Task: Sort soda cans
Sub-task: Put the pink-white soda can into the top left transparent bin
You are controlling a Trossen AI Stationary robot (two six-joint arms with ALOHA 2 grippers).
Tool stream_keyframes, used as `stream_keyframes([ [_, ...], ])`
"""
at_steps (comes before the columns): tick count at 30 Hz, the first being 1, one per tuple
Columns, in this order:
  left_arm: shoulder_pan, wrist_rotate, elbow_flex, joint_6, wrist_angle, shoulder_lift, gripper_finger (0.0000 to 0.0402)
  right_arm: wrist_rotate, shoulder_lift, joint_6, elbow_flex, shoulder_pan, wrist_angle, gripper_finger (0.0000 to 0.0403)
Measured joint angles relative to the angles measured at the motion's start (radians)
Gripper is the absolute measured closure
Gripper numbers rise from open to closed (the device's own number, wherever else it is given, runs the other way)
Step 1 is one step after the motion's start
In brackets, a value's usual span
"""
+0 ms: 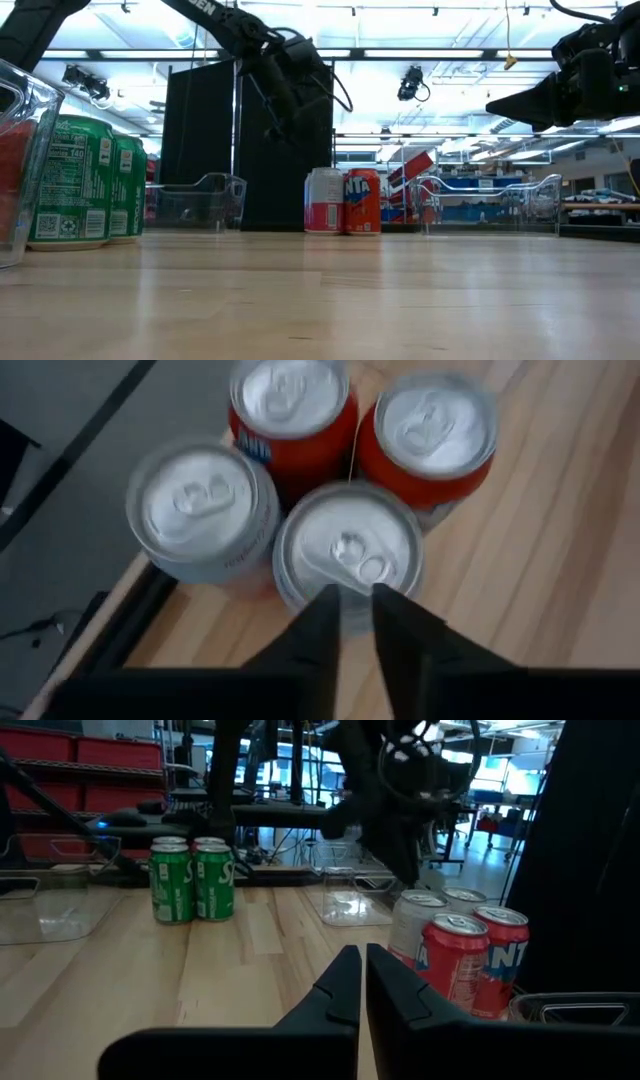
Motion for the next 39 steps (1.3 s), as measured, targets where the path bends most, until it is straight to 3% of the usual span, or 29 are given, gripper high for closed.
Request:
stream_keyframes([
  [5, -0.003, 0.039, 0.004, -0.007, -0.033, -0.001, 0.0397, 0.0, 0.0, 0.0, 0.0, 0.0, 0.001, 0.0397],
  [9, -0.014, 0.108, 0.005, -0.003, -0.085, -0.001, 0.0386, 0.0, 0.0, 0.0, 0.0, 0.0, 0.001, 0.0398],
  [17, -0.044, 0.112, 0.006, 0.052, -0.082, -0.006, 0.0389, 0.0, 0.0, 0.0, 0.0, 0.0, 0.001, 0.0396],
  [24, -0.066, 0.111, 0.102, 0.123, -0.143, -0.007, 0.0397, 0.007, 0.0, -0.015, -0.001, 0.0, 0.077, 0.0397],
  [29, -0.066, 0.102, 0.167, 0.128, -0.142, -0.007, 0.0396, -0.019, 0.0, 0.098, -0.001, 0.002, 0.188, 0.0395],
  [39, -0.066, 0.146, 0.183, 0.125, -0.17, -0.007, 0.0396, -0.019, 0.054, 0.164, 0.0, 0.002, 0.217, 0.0397],
])
